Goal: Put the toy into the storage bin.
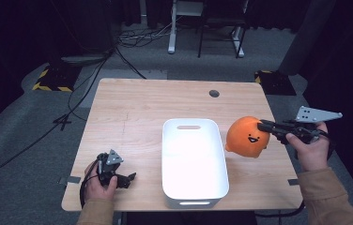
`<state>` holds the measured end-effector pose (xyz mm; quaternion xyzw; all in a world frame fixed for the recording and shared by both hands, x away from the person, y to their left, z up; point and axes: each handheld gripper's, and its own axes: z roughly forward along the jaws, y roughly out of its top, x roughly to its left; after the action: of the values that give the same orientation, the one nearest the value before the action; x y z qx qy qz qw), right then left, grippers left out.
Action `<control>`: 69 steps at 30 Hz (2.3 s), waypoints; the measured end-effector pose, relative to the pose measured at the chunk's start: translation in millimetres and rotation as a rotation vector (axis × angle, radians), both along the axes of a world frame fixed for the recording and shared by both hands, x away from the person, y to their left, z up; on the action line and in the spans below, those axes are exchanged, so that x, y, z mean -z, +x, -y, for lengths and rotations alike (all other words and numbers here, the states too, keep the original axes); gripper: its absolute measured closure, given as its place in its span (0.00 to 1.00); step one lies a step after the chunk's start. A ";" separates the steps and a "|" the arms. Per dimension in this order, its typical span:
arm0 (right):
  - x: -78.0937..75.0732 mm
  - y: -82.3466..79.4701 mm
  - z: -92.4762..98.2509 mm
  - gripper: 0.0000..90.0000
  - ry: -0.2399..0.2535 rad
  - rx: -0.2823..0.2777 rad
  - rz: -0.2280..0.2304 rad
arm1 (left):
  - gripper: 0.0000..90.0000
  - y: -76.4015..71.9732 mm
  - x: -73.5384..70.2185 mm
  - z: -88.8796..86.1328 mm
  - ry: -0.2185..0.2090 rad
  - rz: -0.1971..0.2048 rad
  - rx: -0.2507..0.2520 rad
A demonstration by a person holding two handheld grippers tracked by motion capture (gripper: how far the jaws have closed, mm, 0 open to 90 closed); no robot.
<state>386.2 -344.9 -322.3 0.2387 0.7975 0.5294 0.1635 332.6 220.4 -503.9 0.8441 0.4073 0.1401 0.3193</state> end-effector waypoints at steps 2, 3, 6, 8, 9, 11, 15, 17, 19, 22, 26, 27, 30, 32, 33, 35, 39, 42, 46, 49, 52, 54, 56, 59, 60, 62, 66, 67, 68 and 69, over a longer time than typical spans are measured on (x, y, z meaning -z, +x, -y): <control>-3.5 -2.5 1.5 0.92 0.006 -0.003 0.009 | 0.01 0.0 0.0 0.0 0.000 0.000 0.000; -7.5 -5.4 3.1 0.92 0.007 -0.007 0.016 | 0.01 0.0 -0.1 0.0 0.002 0.002 -0.001; -14.4 -9.6 3.6 0.92 0.019 -0.019 0.031 | 0.01 0.0 -0.2 -0.1 0.003 0.003 -0.001; -19.4 -11.7 3.6 0.92 0.026 -0.029 0.033 | 0.00 0.0 0.0 0.1 0.000 0.000 0.000; -21.8 -12.5 3.4 0.92 0.026 -0.031 0.037 | 0.00 0.0 0.0 0.1 0.000 0.000 0.000; -25.9 -13.7 2.7 0.92 0.036 -0.041 0.044 | 0.00 0.0 -0.1 0.0 0.002 0.002 -0.001; -32.5 -16.7 1.5 0.92 0.038 -0.044 0.046 | 0.00 0.0 0.0 0.0 0.001 0.001 -0.001; -39.7 -19.4 -1.2 0.92 0.052 -0.055 0.058 | 0.00 0.0 0.0 0.1 0.000 0.000 0.000; -42.2 -20.8 -2.4 0.92 0.054 -0.055 0.062 | 0.00 0.0 0.0 0.1 0.000 0.000 0.000; -52.2 -26.1 -9.1 0.92 0.072 -0.074 0.075 | 0.00 0.0 0.3 0.5 -0.005 -0.009 0.001; -59.3 -30.4 -18.7 0.92 0.072 -0.097 0.084 | 0.00 0.1 0.5 0.7 -0.005 -0.005 0.000; -59.3 -30.4 -18.7 0.92 0.072 -0.097 0.084 | 0.00 0.1 0.5 0.7 -0.005 -0.005 0.000; -63.6 -32.8 -27.9 0.92 0.069 -0.112 0.092 | 0.00 0.2 0.3 0.6 -0.006 -0.008 0.002; -68.0 -35.1 -37.8 0.93 0.059 -0.132 0.093 | 0.00 0.2 0.3 0.6 -0.006 -0.008 0.001; -68.0 -35.1 -37.8 0.93 0.059 -0.132 0.093 | 0.00 0.2 0.3 0.6 -0.006 -0.008 0.001; -72.3 -36.3 -46.8 0.93 0.051 -0.146 0.103 | 0.00 0.1 0.3 0.6 -0.006 -0.007 0.001; -76.9 -38.2 -55.7 0.93 0.046 -0.161 0.114 | 0.00 0.1 0.4 0.7 -0.005 -0.006 0.001; -80.5 -40.5 -65.4 0.93 0.041 -0.183 0.116 | 0.00 0.1 0.3 0.6 -0.006 -0.008 0.001; -82.5 -41.2 -80.5 0.93 0.042 -0.221 0.114 | 0.00 0.1 0.4 0.7 -0.005 -0.006 0.001; -82.3 -41.7 -85.8 0.93 0.046 -0.234 0.111 | 0.00 0.2 0.3 0.6 -0.006 -0.008 0.001; -81.6 -43.1 -96.3 0.93 0.049 -0.257 0.108 | 0.00 0.2 0.2 0.8 -0.005 -0.007 -0.003; -81.3 -43.9 -99.2 0.93 0.049 -0.261 0.103 | 0.00 0.3 0.2 0.9 -0.003 -0.007 -0.004; -80.5 -44.8 -104.8 0.93 0.049 -0.273 0.103 | 0.00 0.8 -0.3 0.5 0.002 -0.007 0.002; -78.6 -46.7 -112.9 0.93 0.049 -0.291 0.095 | 0.00 0.9 -0.2 0.5 0.002 -0.006 0.003; -76.6 -47.8 -117.6 0.93 0.047 -0.299 0.090 | 0.00 0.9 -0.2 0.5 0.002 -0.006 0.003; -75.3 -48.5 -119.9 0.93 0.047 -0.301 0.087 | 0.00 1.0 -0.2 0.5 0.003 -0.004 0.004; -67.1 -50.2 -128.7 0.93 0.049 -0.316 0.056 | 0.00 1.1 -0.2 0.5 0.003 -0.004 0.005; -67.1 -50.2 -128.7 0.93 0.049 -0.316 0.056 | 0.00 1.0 -0.2 0.5 0.002 -0.005 0.004; -64.6 -50.1 -130.1 0.93 0.048 -0.314 0.048 | 0.00 0.9 -0.3 0.5 0.003 -0.005 0.003; -58.9 -50.0 -133.8 0.93 0.036 -0.314 0.032 | 0.00 0.9 -0.2 0.5 0.002 -0.007 0.003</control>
<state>336.2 -211.0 -263.4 0.1057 0.8126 0.5665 0.0872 333.5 219.9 -503.7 0.8455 0.4070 0.1373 0.3174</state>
